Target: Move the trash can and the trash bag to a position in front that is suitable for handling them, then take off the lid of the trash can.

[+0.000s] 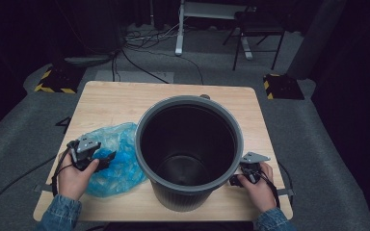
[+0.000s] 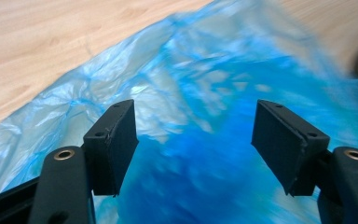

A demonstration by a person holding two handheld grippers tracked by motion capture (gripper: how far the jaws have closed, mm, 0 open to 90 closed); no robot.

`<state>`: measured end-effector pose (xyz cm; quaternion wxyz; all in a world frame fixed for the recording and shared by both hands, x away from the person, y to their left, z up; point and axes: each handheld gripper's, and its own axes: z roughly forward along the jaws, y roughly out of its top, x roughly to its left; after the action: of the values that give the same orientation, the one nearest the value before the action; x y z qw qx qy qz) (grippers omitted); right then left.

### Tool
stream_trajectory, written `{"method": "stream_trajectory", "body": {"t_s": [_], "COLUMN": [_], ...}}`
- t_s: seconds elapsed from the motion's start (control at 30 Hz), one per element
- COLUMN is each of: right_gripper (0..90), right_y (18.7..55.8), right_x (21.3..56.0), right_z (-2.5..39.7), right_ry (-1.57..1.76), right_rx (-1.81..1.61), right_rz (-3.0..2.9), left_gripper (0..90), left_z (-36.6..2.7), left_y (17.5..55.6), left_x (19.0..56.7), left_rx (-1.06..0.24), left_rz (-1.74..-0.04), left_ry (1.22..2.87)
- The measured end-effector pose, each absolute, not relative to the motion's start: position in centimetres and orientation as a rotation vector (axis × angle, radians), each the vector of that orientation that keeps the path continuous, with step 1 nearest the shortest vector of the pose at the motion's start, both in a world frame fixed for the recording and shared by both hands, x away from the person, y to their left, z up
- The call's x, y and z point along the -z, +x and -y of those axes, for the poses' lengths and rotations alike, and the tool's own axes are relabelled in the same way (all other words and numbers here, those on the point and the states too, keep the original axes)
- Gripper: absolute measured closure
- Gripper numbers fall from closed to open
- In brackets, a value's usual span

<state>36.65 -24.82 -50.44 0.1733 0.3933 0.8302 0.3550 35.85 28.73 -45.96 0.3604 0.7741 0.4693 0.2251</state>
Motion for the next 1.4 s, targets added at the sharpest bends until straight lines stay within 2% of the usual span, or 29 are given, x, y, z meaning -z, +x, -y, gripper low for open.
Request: {"method": "stream_trajectory", "body": {"t_s": [0.03, 0.13, 0.17, 0.57, 1.0, 1.03, 1.4], "right_gripper": [17.2, 17.2, 17.1, 14.9, 16.8, 20.8, 22.0], "right_y": [36.6, 36.6, 36.5, 36.5, 36.4, 36.4, 36.3], "right_x": [50.4, 50.4, 50.4, 50.5, 50.4, 50.3, 47.3], "right_z": [24.8, 24.9, 24.9, 24.9, 25.0, 25.2, 26.2], "right_ry": [1.116, 1.116, 1.119, 1.107, 1.103, 1.094, 1.092], "right_rx": [-1.007, -1.006, -1.006, -1.004, -1.01, -1.009, -1.092], "right_rz": [-2.353, -2.352, -2.352, -2.364, -2.363, -2.368, -2.31], "left_gripper": [31.0, 31.2, 31.3, 30.7, 29.1, 29.1, 28.9], "left_z": [-28.9, -28.9, -29.1, -31.9, -32.2, -32.2, -32.1], "left_y": [36.7, 36.8, 36.5, 32.3, 32.4, 32.4, 32.4], "left_x": [47.0, 47.9, 48.5, 49.6, 50.5, 50.5, 50.6], "left_rx": [-0.573, -0.558, -0.518, -0.5, -0.515, -0.517, -0.519], "left_rz": [-1.243, -1.252, -1.265, -1.299, -1.263, -1.263, -1.264], "left_ry": [2.048, 2.053, 2.053, 2.017, 2.013, 2.013, 2.015]}}
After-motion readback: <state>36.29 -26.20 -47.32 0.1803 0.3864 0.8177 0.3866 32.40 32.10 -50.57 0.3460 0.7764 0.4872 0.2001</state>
